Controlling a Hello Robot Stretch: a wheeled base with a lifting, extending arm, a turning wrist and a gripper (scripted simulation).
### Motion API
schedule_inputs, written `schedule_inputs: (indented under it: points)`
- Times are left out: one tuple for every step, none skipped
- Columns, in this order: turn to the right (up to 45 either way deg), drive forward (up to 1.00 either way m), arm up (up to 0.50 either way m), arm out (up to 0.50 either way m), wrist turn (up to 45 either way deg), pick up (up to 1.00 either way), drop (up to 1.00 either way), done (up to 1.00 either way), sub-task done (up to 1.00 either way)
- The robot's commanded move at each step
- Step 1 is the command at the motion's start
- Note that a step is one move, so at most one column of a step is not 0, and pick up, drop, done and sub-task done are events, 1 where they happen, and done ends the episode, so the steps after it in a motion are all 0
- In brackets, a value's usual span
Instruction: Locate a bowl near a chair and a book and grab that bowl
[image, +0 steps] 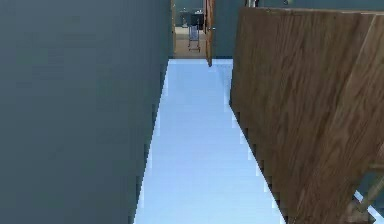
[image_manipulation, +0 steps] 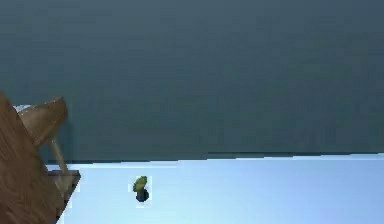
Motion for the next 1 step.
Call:
schedule_inputs:
  points:
    - [0.0,1.00,0.00,0.00,0.0,0.00,0.00,0.00,0.00]
